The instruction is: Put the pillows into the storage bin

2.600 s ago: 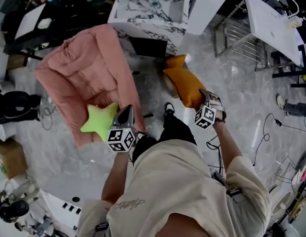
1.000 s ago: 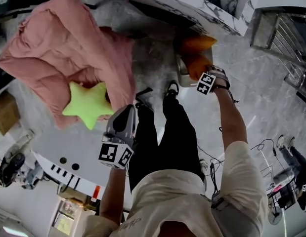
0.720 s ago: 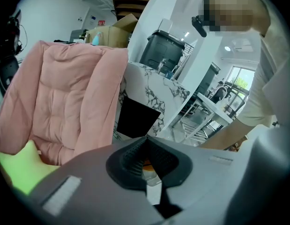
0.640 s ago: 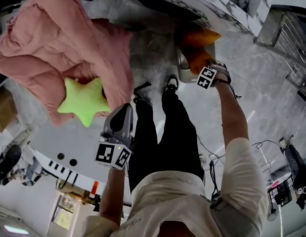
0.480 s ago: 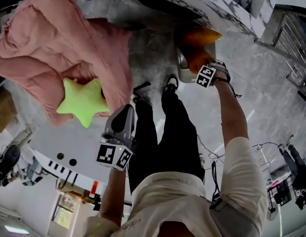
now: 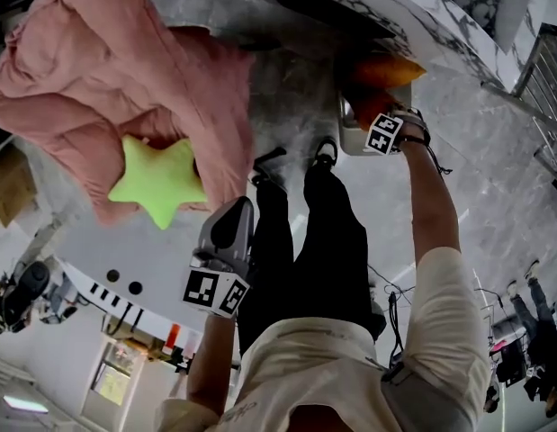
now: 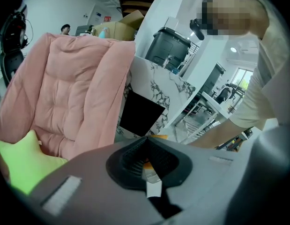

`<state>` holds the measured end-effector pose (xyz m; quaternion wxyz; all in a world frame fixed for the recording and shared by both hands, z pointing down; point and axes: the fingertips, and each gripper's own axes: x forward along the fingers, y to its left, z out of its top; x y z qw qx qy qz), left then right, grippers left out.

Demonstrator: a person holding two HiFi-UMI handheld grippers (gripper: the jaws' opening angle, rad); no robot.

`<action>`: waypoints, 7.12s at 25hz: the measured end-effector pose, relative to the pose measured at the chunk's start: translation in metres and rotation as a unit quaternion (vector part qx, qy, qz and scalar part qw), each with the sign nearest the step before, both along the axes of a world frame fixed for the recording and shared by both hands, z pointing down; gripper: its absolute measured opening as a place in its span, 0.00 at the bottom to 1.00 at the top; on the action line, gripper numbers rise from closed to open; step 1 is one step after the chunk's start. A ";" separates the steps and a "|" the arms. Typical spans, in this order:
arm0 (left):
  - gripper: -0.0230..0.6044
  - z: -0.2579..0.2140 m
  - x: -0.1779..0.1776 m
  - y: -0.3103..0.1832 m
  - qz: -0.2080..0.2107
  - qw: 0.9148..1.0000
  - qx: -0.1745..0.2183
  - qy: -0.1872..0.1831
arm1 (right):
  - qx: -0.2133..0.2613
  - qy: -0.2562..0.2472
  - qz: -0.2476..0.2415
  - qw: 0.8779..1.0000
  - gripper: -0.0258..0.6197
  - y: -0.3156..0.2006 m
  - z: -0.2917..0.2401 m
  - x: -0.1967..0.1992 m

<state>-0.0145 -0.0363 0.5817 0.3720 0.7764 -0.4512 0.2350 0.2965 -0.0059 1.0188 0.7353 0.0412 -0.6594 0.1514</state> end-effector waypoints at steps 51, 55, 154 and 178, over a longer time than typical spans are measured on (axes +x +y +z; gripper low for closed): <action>0.07 -0.155 -0.106 0.098 -0.109 0.981 0.157 -0.030 | 0.274 -0.177 0.128 0.936 0.73 0.022 -0.331 -0.148; 0.07 -0.163 -0.137 0.132 -0.138 0.974 0.176 -0.021 | 0.294 -0.182 0.095 0.933 0.73 0.023 -0.357 -0.177; 0.07 -0.096 -0.495 0.303 -0.372 0.922 0.108 -0.005 | 0.252 -0.293 -0.087 0.918 0.69 0.057 -0.335 -0.691; 0.07 -0.144 -0.355 0.248 -0.114 0.974 0.185 0.066 | 0.384 -0.295 0.005 0.875 0.64 0.132 -0.563 -0.539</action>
